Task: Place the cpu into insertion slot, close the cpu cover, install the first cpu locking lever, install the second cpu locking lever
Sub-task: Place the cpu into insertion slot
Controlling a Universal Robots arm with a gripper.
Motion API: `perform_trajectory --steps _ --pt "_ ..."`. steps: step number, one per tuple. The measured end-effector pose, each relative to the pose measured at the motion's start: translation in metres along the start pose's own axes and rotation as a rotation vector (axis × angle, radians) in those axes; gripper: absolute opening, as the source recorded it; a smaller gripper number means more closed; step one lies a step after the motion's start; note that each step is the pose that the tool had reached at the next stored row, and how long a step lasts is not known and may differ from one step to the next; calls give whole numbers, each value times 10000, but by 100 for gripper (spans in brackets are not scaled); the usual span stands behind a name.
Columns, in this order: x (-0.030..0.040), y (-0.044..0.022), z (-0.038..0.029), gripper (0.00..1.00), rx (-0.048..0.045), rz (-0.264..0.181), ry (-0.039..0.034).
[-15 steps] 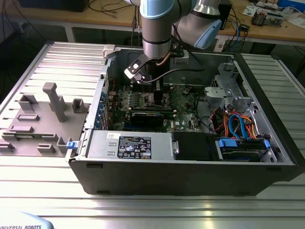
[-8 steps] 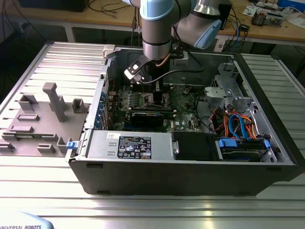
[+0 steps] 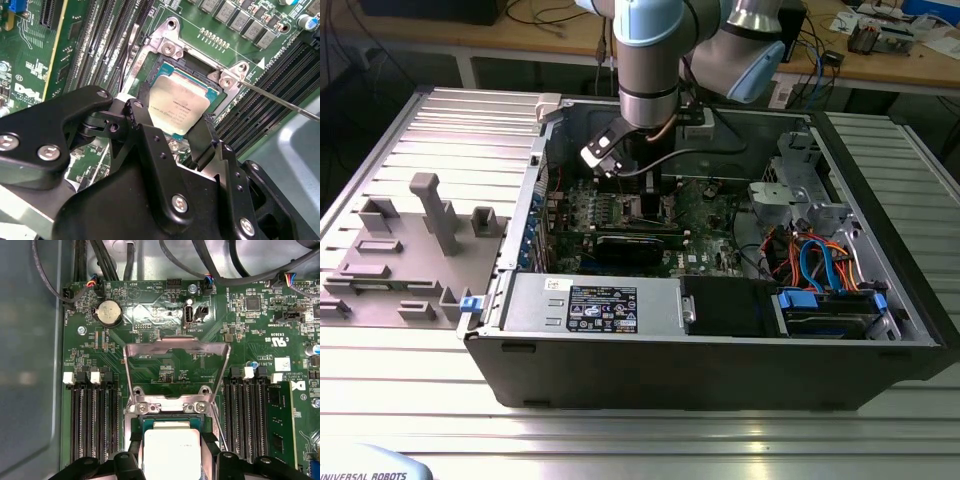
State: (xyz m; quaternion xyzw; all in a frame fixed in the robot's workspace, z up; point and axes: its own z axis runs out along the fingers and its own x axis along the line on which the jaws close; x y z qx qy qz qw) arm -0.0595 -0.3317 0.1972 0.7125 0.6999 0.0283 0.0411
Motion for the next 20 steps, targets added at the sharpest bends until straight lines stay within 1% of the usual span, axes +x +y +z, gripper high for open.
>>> perform_trajectory --steps 12,13,14,16,20 --pt "1 0 7 54 -1 23 3" --pt "3 0 9 54 -5 24 13" --pt "3 0 11 55 -7 24 11" --pt "1 -1 11 68 -2 23 3" --pt "1 -1 11 68 -3 23 4"
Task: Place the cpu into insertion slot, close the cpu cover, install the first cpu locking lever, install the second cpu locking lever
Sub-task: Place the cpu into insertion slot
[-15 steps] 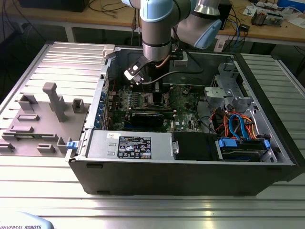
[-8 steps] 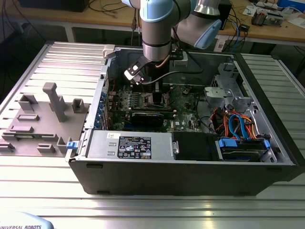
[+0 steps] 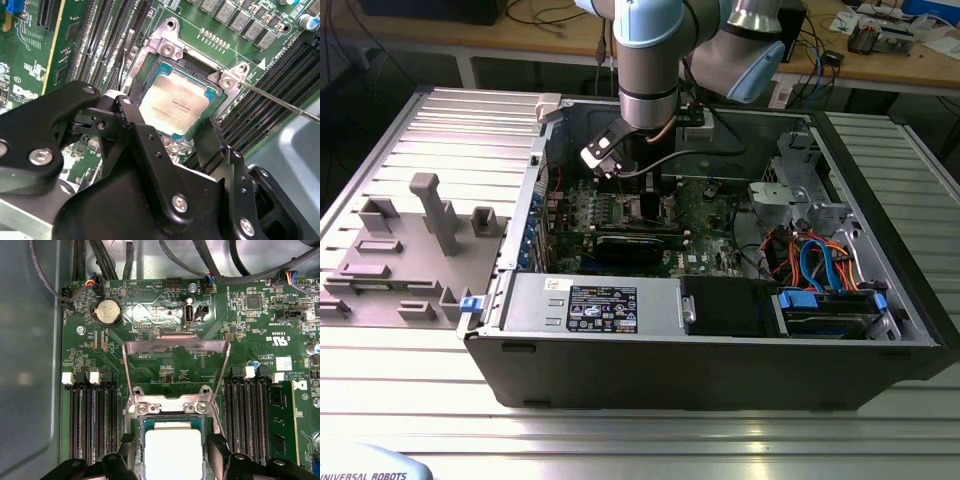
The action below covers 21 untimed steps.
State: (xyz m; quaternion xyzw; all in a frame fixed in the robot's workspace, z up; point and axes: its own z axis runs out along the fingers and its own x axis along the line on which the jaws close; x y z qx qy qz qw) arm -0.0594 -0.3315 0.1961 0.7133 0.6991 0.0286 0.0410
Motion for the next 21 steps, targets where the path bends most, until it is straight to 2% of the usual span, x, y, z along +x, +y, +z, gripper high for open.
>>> perform_trajectory --steps 4,5,6,7,9,10,11,16,17,19,21 --pt "-2 10 -98 68 23 1 18" --pt "-3 16 -157 68 61 0 23" --pt "-3 23 -201 68 139 0 21" --pt "-4 33 -236 68 261 -1 20" --pt "-4 47 -244 67 380 -4 21" --pt "-4 57 -244 53 436 -4 25" --pt "-4 61 -244 53 453 -5 26" --pt "-3 72 -242 24 497 -4 39" --pt "-3 73 -242 24 504 -3 41" --pt "-3 74 -242 11 508 -4 41" --pt "-3 74 -242 11 510 -4 41"
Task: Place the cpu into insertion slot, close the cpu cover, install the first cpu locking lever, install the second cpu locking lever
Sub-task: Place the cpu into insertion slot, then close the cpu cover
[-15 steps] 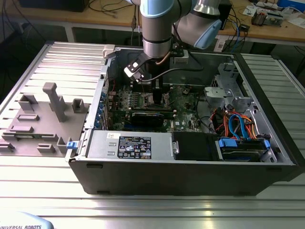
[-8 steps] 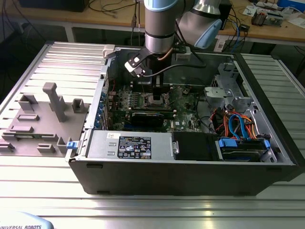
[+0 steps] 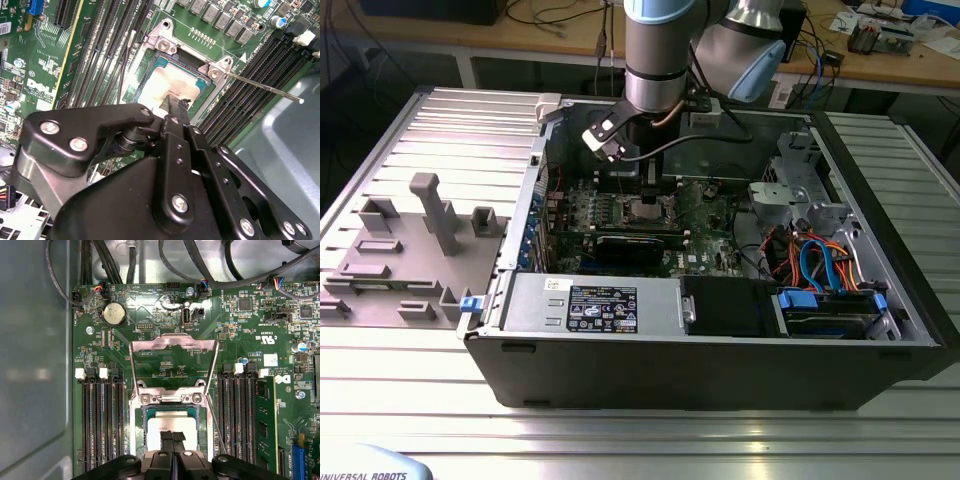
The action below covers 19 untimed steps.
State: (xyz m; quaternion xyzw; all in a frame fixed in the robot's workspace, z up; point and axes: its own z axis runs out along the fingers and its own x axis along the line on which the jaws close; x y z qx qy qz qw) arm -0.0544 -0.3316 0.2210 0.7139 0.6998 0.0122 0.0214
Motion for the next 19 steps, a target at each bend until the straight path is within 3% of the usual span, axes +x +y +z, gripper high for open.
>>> perform_trajectory --steps 14,17,19 --pt "1 2 -3 11 38 -2 0" --pt "0 2 -28 11 71 -1 -2" --pt "-1 5 -79 11 75 -1 -1"
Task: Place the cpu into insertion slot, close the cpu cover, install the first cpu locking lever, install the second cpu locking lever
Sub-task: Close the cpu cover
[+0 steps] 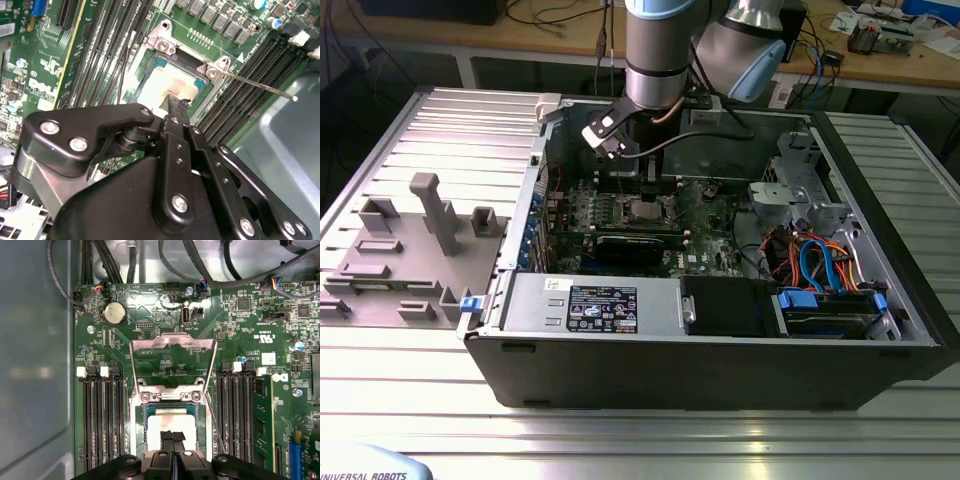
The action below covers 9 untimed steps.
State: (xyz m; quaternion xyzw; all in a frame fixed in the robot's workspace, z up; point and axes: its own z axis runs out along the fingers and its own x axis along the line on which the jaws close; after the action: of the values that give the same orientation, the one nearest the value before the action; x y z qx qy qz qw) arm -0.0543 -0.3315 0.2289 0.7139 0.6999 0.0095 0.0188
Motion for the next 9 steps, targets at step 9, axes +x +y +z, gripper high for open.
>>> perform_trajectory --steps 9 --pt "-4 14 -340 11 15 0 0"
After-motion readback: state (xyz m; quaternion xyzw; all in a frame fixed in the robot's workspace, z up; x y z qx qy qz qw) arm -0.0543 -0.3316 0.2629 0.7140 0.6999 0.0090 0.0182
